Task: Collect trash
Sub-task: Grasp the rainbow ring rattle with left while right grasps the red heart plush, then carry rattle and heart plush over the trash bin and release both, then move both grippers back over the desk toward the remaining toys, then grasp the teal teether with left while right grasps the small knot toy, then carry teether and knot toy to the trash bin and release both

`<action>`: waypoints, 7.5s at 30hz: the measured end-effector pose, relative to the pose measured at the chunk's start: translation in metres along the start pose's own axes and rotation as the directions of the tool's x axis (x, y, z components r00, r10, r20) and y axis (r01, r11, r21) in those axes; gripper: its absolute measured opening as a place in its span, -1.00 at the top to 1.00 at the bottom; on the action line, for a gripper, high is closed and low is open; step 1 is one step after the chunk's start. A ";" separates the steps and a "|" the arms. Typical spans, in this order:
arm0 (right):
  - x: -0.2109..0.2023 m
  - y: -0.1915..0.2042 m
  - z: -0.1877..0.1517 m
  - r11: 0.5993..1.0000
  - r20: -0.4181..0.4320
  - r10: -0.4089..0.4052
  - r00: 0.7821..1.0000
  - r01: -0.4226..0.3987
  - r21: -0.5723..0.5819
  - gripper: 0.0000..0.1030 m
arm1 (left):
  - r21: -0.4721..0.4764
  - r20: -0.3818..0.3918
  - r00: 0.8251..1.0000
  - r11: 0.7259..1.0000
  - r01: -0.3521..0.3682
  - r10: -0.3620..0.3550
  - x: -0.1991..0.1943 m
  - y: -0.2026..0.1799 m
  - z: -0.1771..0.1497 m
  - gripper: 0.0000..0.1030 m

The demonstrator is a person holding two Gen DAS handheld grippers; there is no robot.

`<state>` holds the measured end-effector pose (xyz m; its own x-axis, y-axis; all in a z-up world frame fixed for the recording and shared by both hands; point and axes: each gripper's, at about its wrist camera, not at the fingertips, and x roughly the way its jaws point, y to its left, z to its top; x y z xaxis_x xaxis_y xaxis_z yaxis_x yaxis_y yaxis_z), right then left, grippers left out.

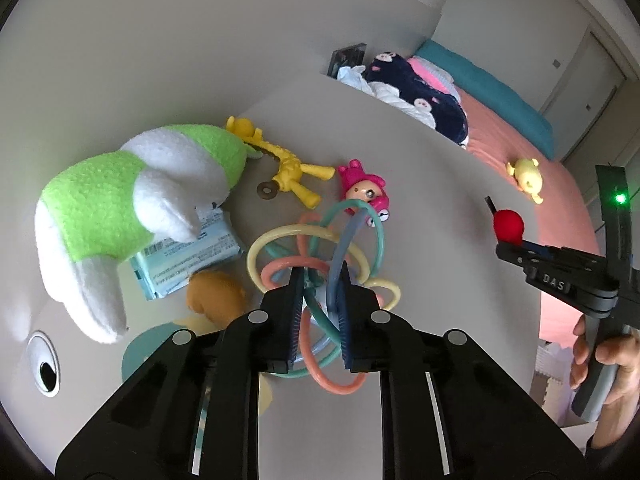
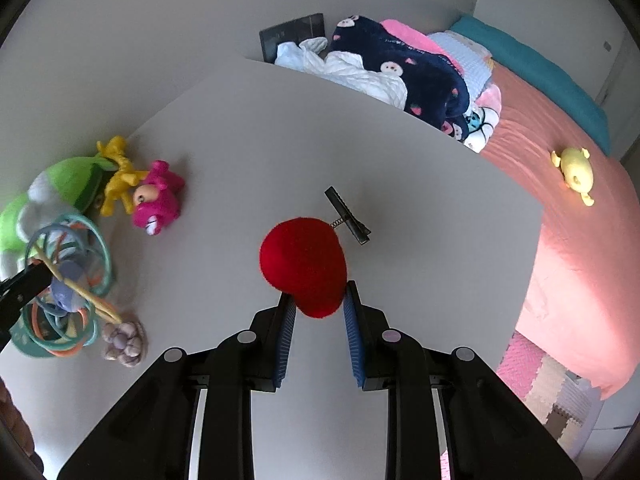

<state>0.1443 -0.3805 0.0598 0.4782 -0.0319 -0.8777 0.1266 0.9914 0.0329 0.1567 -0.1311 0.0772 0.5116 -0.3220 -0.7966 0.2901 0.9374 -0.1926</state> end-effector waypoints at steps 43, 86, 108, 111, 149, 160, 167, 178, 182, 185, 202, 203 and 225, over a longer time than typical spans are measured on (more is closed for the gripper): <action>-0.143 -0.212 -0.192 0.951 0.067 -0.117 0.991 0.093 0.294 0.49 | 0.372 -0.010 0.976 0.905 0.208 -0.220 -0.078 -0.279 -0.079 0.70; -0.117 -0.284 -0.249 0.892 -0.017 -0.113 0.993 0.109 0.439 -0.22 | 0.377 -0.221 0.947 0.875 0.303 -0.233 0.006 -0.374 -0.121 -0.75; -0.130 -0.198 -0.197 0.948 0.034 -0.090 0.995 0.075 0.308 -0.22 | 0.319 -0.106 0.978 0.926 0.202 -0.177 -0.026 -0.274 -0.093 -0.79; -0.130 -0.177 -0.186 0.961 0.044 -0.074 0.996 0.060 0.270 -0.22 | 0.292 -0.080 0.985 0.941 0.170 -0.154 -0.031 -0.246 -0.088 -0.79; -0.017 0.133 -0.070 0.967 -0.052 0.161 0.986 -0.168 -0.190 -0.22 | -0.210 -0.052 0.996 0.974 -0.084 0.075 -0.051 0.073 -0.044 -0.40; 0.014 0.151 -0.060 0.965 -0.071 0.078 0.994 -0.094 -0.245 0.56 | -0.278 -0.064 0.997 0.961 0.015 -0.034 -0.023 0.084 -0.044 0.92; 0.004 0.141 -0.062 0.968 -0.052 0.110 0.993 -0.119 -0.219 0.79 | -0.174 0.016 1.000 0.985 0.002 0.001 -0.043 0.060 -0.039 0.98; -0.049 0.090 -0.078 0.983 0.026 0.106 0.994 -0.101 -0.151 0.79 | -0.032 0.070 0.997 0.999 0.025 -0.023 -0.075 -0.012 -0.033 0.98; -0.066 0.049 -0.093 0.993 0.047 0.076 0.996 -0.071 -0.096 0.79 | 0.034 0.068 0.997 0.998 0.046 -0.048 -0.077 -0.057 -0.039 0.97; -0.078 0.016 -0.108 0.998 0.062 0.053 0.997 -0.050 -0.048 0.79 | 0.090 0.060 0.996 0.994 0.066 -0.071 -0.078 -0.094 -0.048 0.97; -0.122 -0.168 -0.202 0.974 0.066 -0.070 0.995 0.054 0.220 0.79 | 0.359 -0.047 0.977 0.909 0.210 -0.207 -0.058 -0.291 -0.112 0.97; -0.123 -0.178 -0.209 0.970 0.060 -0.078 0.995 0.062 0.233 0.79 | 0.375 -0.058 0.976 0.901 0.217 -0.211 -0.055 -0.302 -0.117 0.97; -0.070 -0.298 -0.291 0.885 -0.083 -0.043 0.996 0.076 0.459 -0.27 | 0.486 -0.227 0.966 0.845 0.223 -0.125 0.068 -0.428 -0.163 -0.88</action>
<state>-0.1800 -0.6367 -0.0277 0.3987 -0.0639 -0.9149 0.5472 0.8171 0.1814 -0.0644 -0.5332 0.0119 0.2744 -0.3979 -0.8755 0.7527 0.6554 -0.0620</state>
